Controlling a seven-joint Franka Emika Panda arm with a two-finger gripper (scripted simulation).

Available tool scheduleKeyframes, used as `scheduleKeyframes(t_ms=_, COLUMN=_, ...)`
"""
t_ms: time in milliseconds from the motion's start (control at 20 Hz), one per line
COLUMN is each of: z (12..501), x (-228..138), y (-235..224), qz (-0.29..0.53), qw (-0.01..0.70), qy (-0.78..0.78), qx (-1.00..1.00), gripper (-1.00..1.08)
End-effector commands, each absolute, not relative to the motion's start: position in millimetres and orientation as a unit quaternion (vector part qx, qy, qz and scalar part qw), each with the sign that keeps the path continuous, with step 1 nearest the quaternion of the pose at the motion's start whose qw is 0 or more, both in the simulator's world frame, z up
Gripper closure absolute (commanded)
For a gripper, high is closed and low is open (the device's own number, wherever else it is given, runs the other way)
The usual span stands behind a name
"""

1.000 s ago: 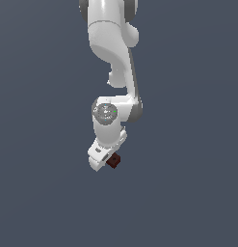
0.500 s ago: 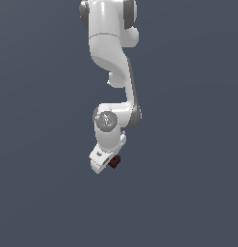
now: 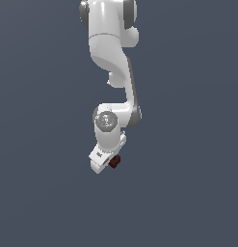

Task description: Pick up the object and move it to a goal position.

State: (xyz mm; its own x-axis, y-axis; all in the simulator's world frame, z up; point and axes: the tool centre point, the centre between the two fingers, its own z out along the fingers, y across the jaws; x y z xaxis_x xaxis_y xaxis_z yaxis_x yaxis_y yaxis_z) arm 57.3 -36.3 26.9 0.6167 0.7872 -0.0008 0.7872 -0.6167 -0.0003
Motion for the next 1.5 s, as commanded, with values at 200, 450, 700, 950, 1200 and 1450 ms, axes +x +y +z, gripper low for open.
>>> scheduleKeyframes(t_ms=200, z=27, x=55, y=-38, qz=0.000, qw=0.000, qy=0.438, qx=0.899, gripper=1.08)
scheduleKeyframes(t_ms=450, z=28, x=45, y=-43, qz=0.000, qw=0.000, qy=0.438, qx=0.899, gripper=1.08)
scheduleKeyframes(t_ms=700, z=30, x=27, y=-54, qz=0.000, qw=0.000, qy=0.438, qx=0.899, gripper=1.08)
scheduleKeyframes(t_ms=950, z=32, x=2, y=-69, qz=0.000, qw=0.000, qy=0.438, qx=0.899, gripper=1.08)
scheduleKeyframes(t_ms=1200, z=34, x=-18, y=-81, qz=0.000, qw=0.000, qy=0.438, qx=0.899, gripper=1.08)
scheduleKeyframes(t_ms=1450, z=35, x=-30, y=-89, qz=0.000, qw=0.000, qy=0.438, qx=0.899, gripper=1.08)
